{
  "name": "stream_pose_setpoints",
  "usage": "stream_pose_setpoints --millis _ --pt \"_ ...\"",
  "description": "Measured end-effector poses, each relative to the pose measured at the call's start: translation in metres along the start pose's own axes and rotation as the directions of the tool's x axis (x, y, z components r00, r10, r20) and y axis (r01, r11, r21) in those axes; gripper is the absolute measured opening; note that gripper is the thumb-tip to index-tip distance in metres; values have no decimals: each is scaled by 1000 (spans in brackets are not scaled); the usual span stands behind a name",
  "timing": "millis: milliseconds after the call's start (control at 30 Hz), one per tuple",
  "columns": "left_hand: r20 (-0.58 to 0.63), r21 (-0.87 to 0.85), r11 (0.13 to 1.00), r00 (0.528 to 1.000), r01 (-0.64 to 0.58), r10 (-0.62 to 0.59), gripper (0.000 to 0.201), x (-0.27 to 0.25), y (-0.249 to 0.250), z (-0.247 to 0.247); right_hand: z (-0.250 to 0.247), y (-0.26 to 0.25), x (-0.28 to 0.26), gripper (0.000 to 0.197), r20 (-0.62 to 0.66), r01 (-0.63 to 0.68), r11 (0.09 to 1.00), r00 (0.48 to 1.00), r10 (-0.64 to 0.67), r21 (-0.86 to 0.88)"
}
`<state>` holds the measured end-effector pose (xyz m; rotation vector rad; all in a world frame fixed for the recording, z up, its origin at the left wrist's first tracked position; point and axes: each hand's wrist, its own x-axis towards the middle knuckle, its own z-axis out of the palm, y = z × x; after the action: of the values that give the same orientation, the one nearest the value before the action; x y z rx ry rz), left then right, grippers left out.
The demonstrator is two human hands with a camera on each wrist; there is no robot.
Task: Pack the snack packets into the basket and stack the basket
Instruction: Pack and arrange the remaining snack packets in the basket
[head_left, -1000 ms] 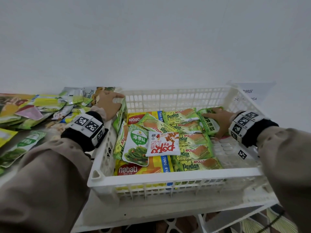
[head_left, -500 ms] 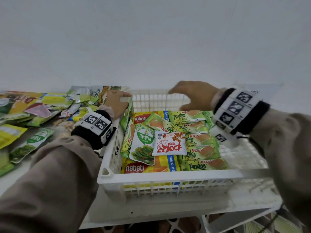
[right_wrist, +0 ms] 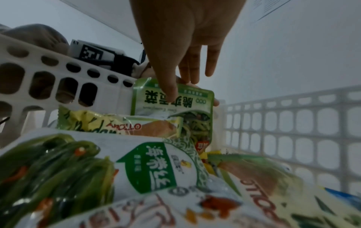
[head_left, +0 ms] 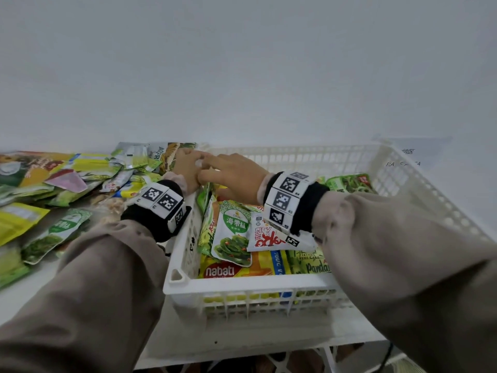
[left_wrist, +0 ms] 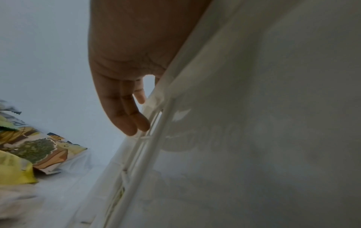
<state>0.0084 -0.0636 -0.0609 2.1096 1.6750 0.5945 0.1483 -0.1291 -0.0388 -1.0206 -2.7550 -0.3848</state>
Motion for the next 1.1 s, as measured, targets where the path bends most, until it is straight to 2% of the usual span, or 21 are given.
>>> stream_pose_setpoints --millis 67,133,200,267,333,400,500,567,700,800,900,1033,1100 --pt "-16 -39 999 1000 0 0 41 3 -2 0 2 -1 -1 36 10 36 999 999 -36 -20" --pt "-42 -98 995 999 -2 -2 39 3 -1 1 2 -1 -1 11 0 94 993 996 -94 -69" --pt "-61 -145 989 998 3 -12 38 2 -1 2 3 7 0 18 -64 112 990 991 -118 -90" --pt "-66 -170 985 998 6 -18 39 0 0 3 -8 14 -2 11 -47 79 995 995 -83 -66" --pt "-63 -186 982 998 9 -21 40 -2 1 4 -24 29 -10 8 -76 -24 999 997 22 -32" --pt "-69 -167 986 997 2 -14 39 -2 2 4 -43 46 -29 13 -75 -240 964 966 249 117" --pt "-69 -181 983 997 8 -21 38 -4 3 3 -70 73 -67 17 -162 -401 823 854 495 403" --pt "-79 -213 977 997 5 -23 38 -5 3 3 -80 95 -94 20 -154 -510 722 757 635 468" --pt "-84 -236 972 995 26 -47 38 -4 4 4 -79 127 -146 24 112 -823 480 531 840 306" --pt "-89 -239 971 995 25 -48 39 -5 4 4 -61 137 -171 27 209 -917 363 392 896 164" --pt "-90 -229 973 995 30 -52 39 -6 5 3 -38 147 -184 27 264 -955 291 297 918 61" --pt "-83 -210 977 995 35 -54 39 -7 7 2 -16 152 -192 37 231 -987 162 163 959 22" --pt "-81 -206 978 995 39 -56 39 -7 7 2 -7 152 -196 45 181 -988 152 150 972 0"
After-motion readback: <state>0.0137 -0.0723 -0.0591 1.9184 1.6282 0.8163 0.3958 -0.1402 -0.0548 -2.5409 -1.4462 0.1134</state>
